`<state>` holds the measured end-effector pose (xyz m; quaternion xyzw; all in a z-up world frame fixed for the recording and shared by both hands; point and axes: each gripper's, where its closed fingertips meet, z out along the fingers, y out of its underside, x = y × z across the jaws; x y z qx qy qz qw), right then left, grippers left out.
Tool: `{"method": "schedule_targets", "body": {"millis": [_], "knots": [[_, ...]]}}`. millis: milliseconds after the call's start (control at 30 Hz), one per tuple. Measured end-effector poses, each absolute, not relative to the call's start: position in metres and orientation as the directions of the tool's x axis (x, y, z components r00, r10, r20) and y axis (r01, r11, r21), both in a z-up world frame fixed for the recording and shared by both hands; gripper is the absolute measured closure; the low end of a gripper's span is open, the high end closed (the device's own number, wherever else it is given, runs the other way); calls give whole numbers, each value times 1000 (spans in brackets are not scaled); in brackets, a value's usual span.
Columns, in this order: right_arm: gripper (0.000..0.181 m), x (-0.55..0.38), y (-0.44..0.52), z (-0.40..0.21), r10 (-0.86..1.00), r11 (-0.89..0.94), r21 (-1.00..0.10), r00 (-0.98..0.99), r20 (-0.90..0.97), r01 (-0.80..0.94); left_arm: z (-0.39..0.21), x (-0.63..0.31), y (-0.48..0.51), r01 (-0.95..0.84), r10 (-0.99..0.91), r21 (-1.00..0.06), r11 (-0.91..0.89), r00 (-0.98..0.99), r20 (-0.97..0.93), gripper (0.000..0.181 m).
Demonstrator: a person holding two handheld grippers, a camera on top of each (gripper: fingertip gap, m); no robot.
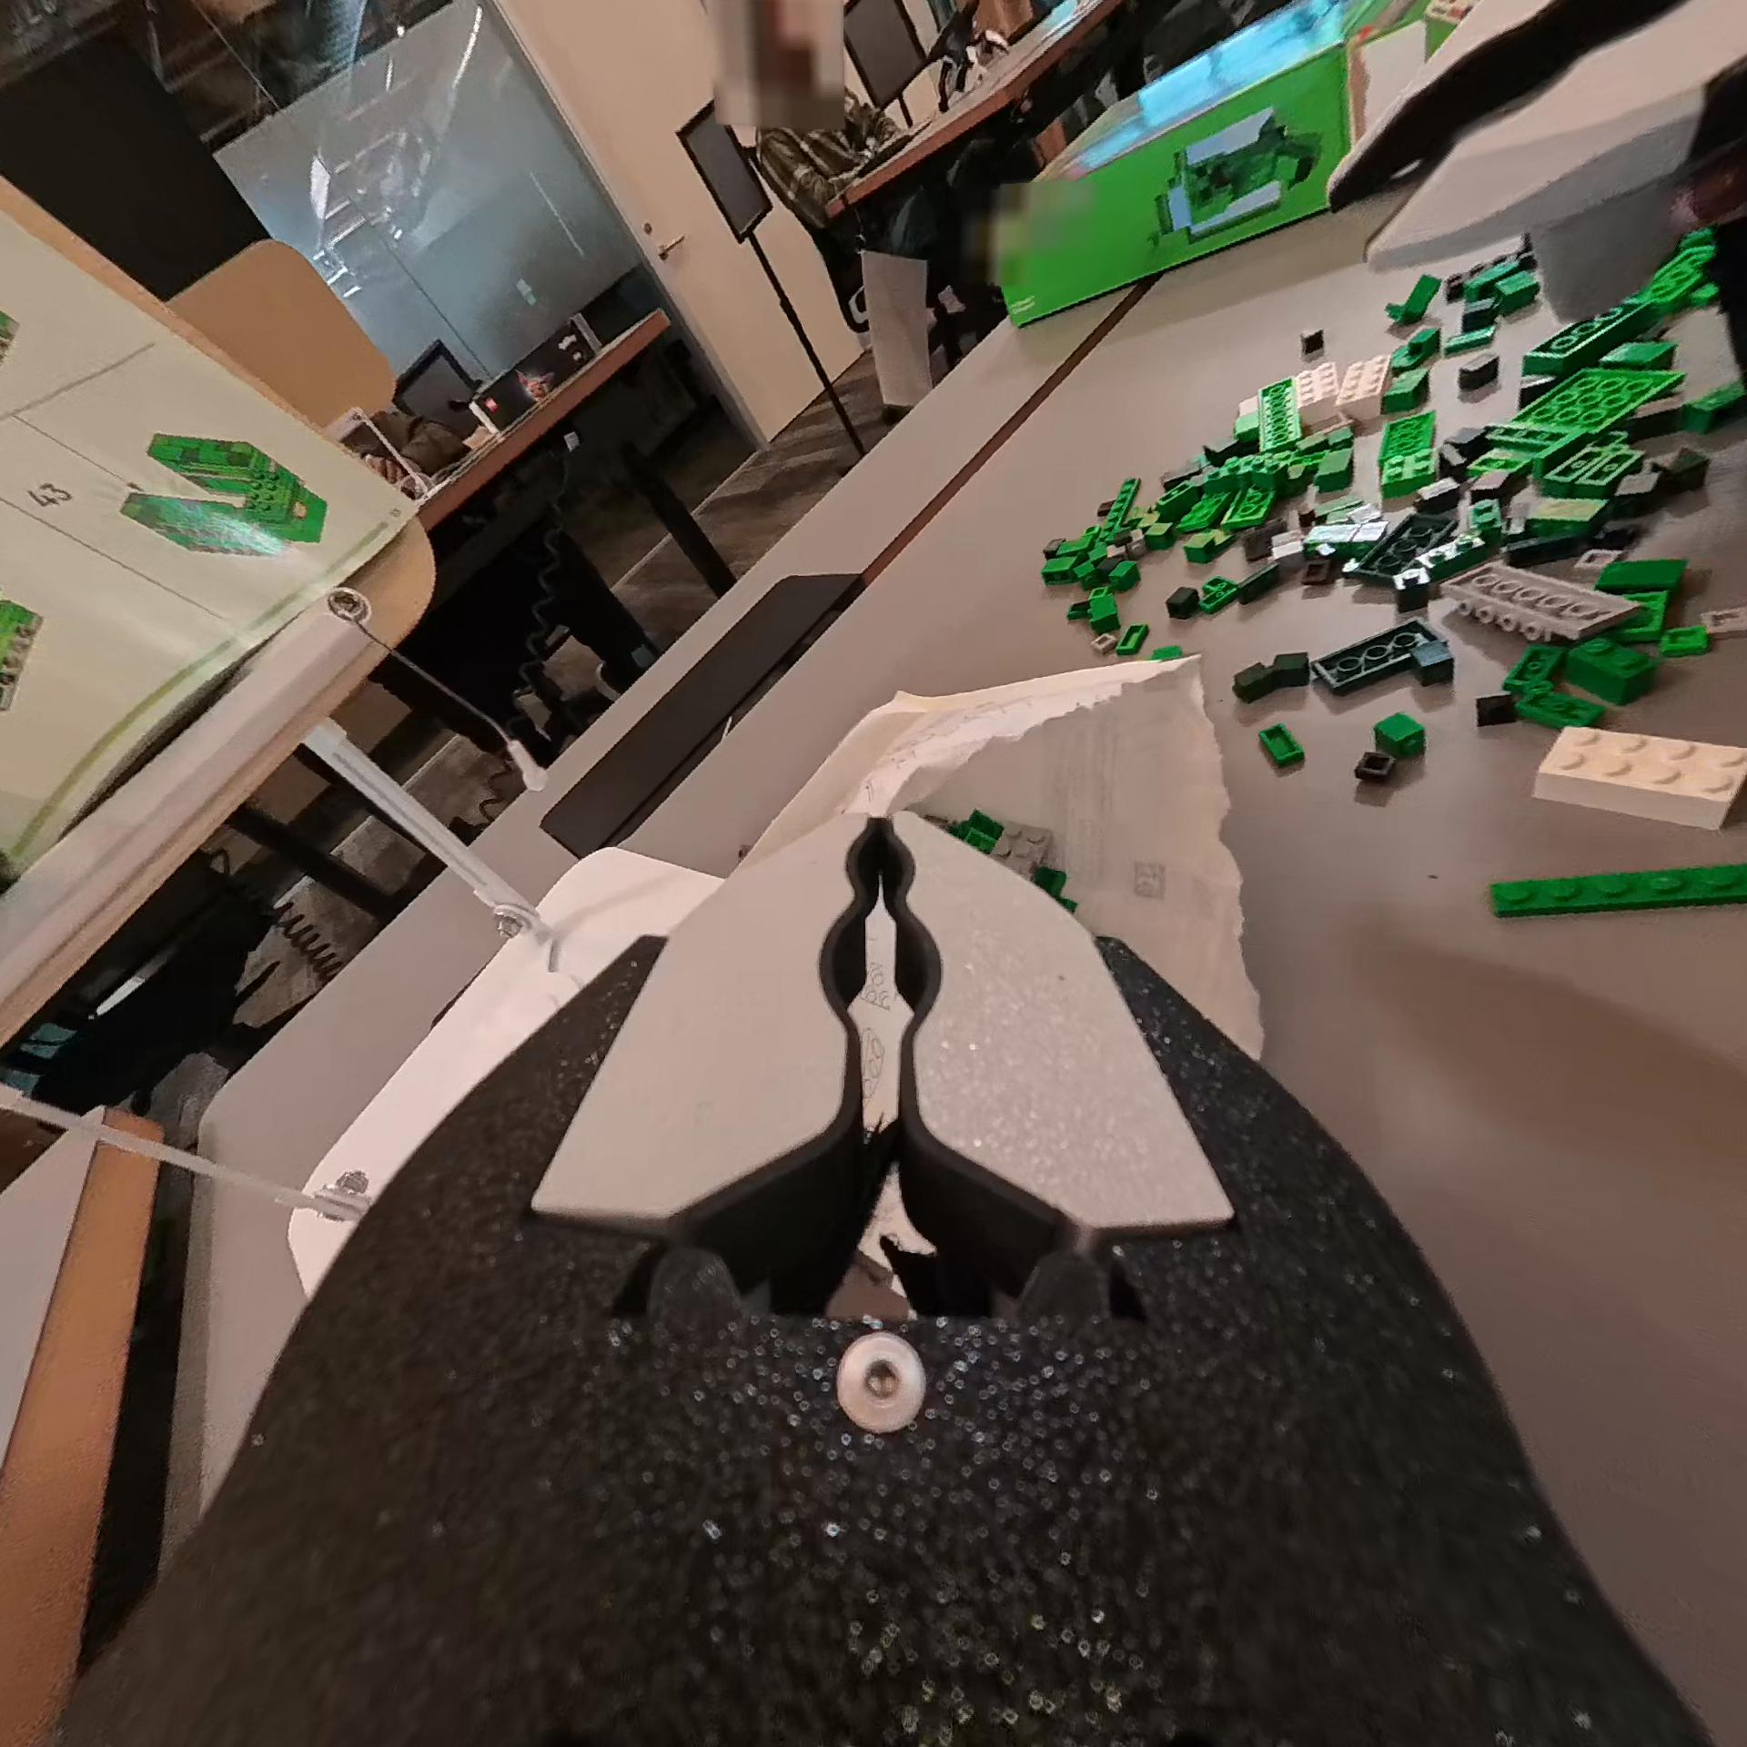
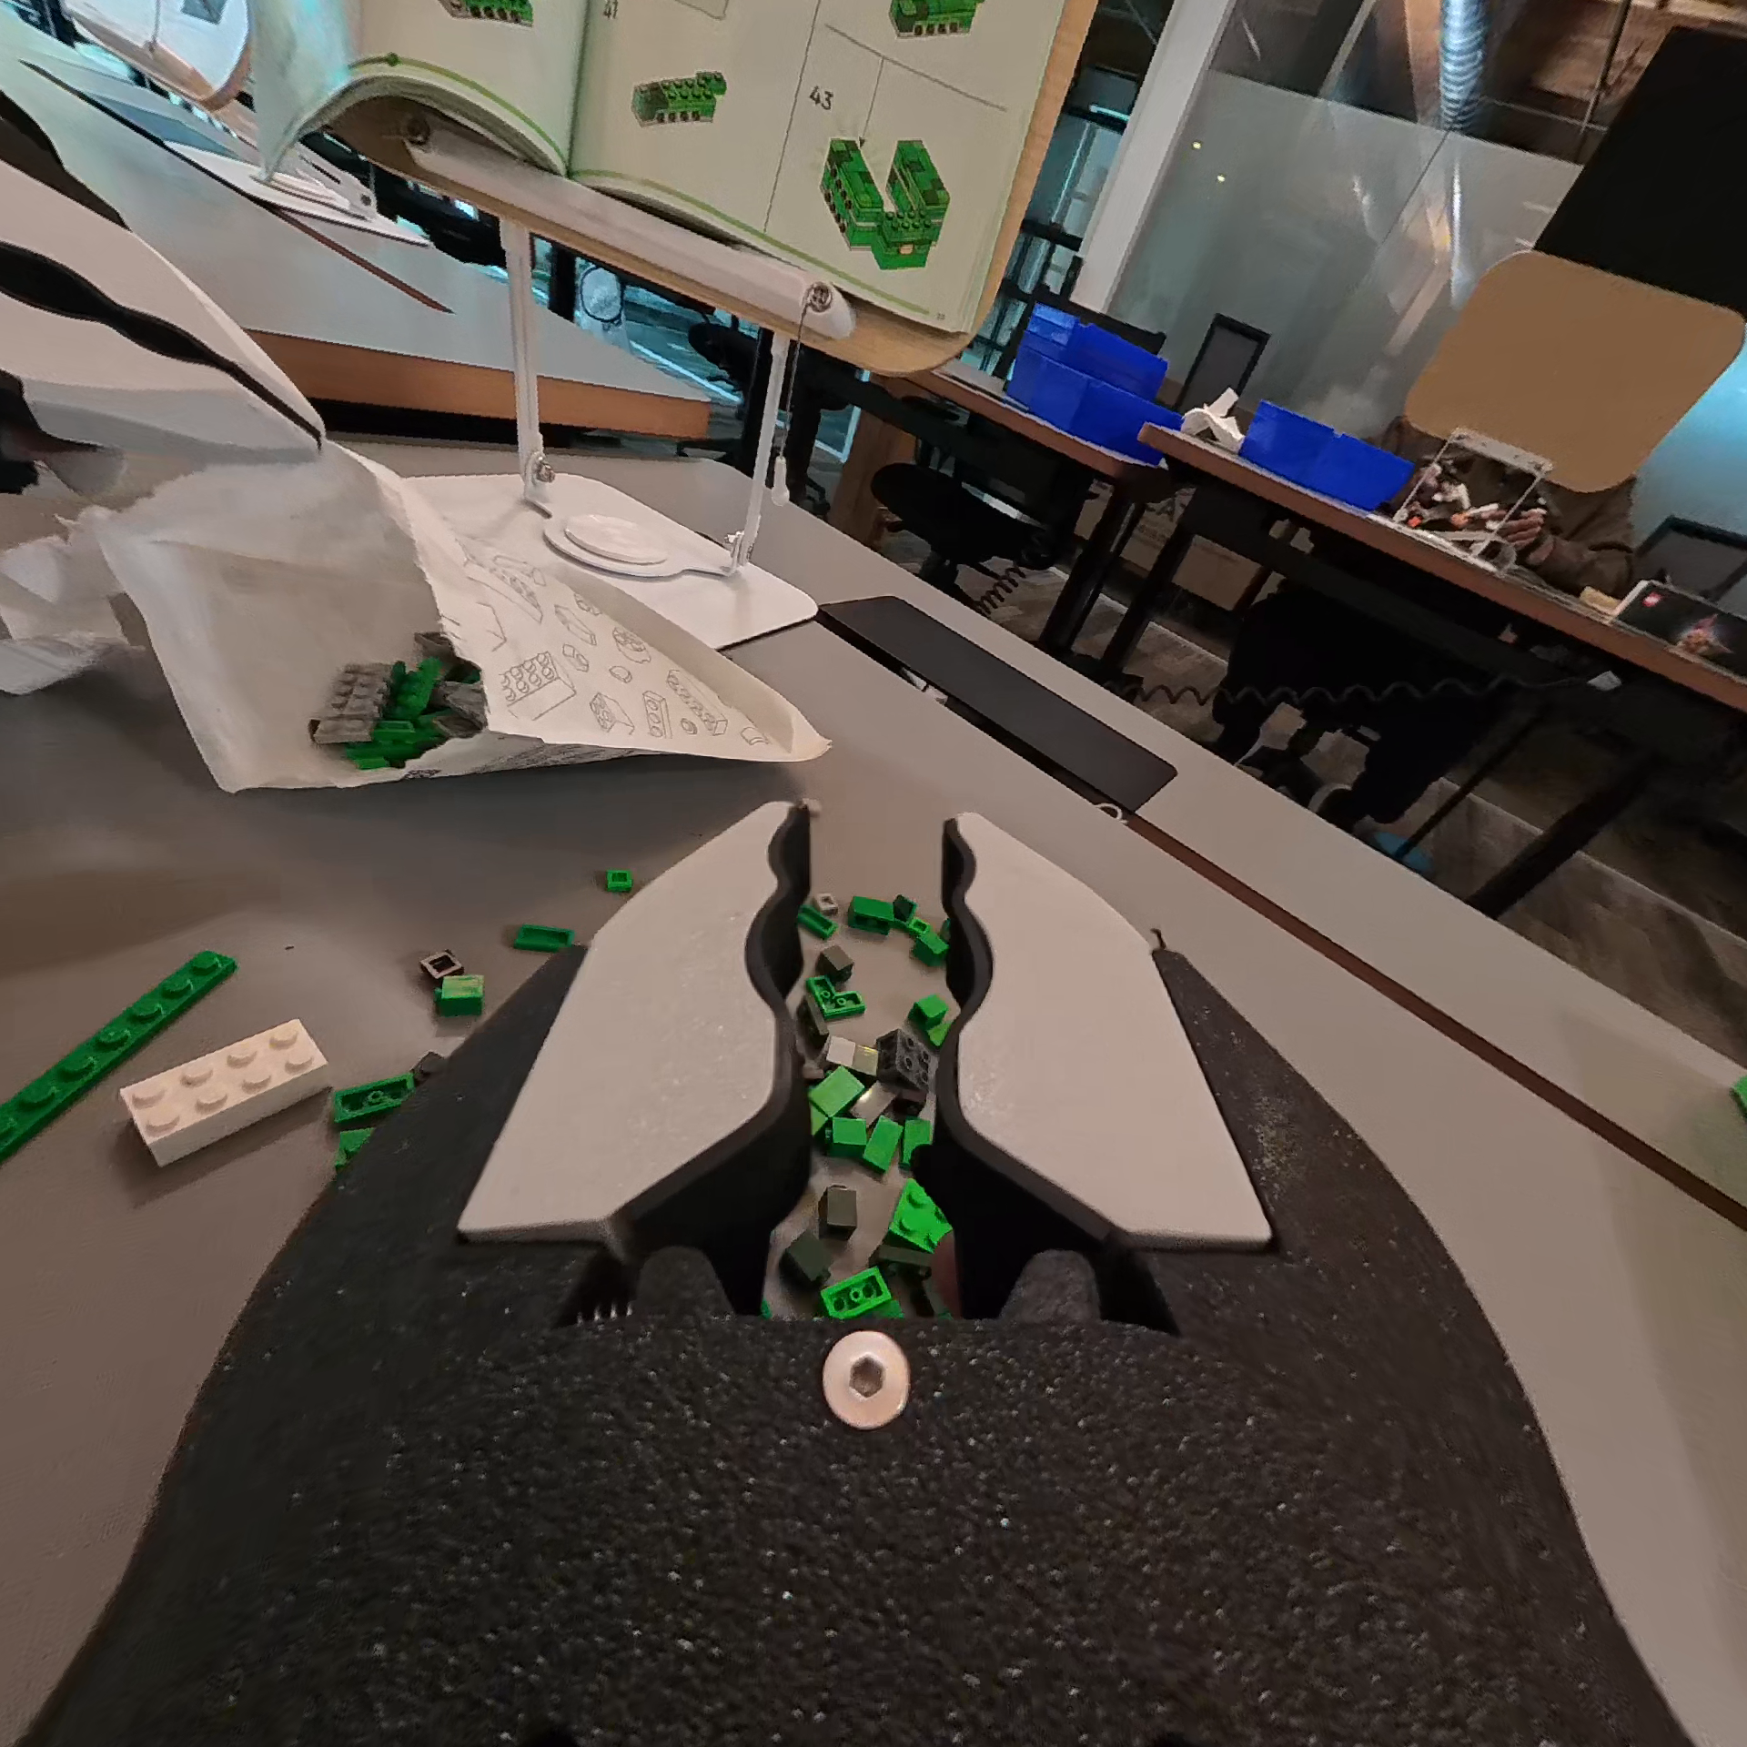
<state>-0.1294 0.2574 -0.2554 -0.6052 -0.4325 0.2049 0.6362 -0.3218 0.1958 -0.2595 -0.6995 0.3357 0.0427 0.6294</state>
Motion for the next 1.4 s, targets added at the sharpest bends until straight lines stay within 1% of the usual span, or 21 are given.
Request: {"method": "schedule_targets", "body": {"millis": [33,133,200,333,433,633,833,967,1100,1200,1400], "knots": [[151,-129,258,-257,790,172,-949,539,293,265,-259,-322,196,-520,-412,-854,21,774,-481,181],[137,-131,259,-264,806,137,-950,526,271,280,-258,-323,196,-523,-399,-852,32,774,-491,181],[130,-132,258,-265,816,125,-952,517,260,281,-259,-322,196,-524,-402,-851,33,773,-491,181],[122,-128,261,-263,810,125,-951,525,263,283,-258,-324,197,-511,-393,-859,32,784,-481,181],[119,-116,269,-258,788,114,-957,562,252,268,-256,-329,198,-494,-372,-869,27,802,-467,181],[120,-74,292,-243,701,96,-971,678,223,220,-250,-338,199,-477,-316,-879,29,829,-461,181],[125,-18,314,-226,538,100,-976,814,218,194,-248,-342,200,-478,-289,-878,33,836,-466,181],[126,25,322,-219,443,91,-978,872,211,190,-248,-343,200,-474,-279,-880,42,840,-466,181],[131,62,319,-207,389,111,-983,903,181,149,-247,-343,201,-461,-268,-886,54,848,-458,181],[134,94,320,-208,324,129,-974,920,221,189,-247,-343,202,-456,-257,-888,65,852,-456,181],[143,163,331,-219,142,131,-920,911,386,369,-247,-344,203,-443,-225,-891,100,862,-454,181]]}}
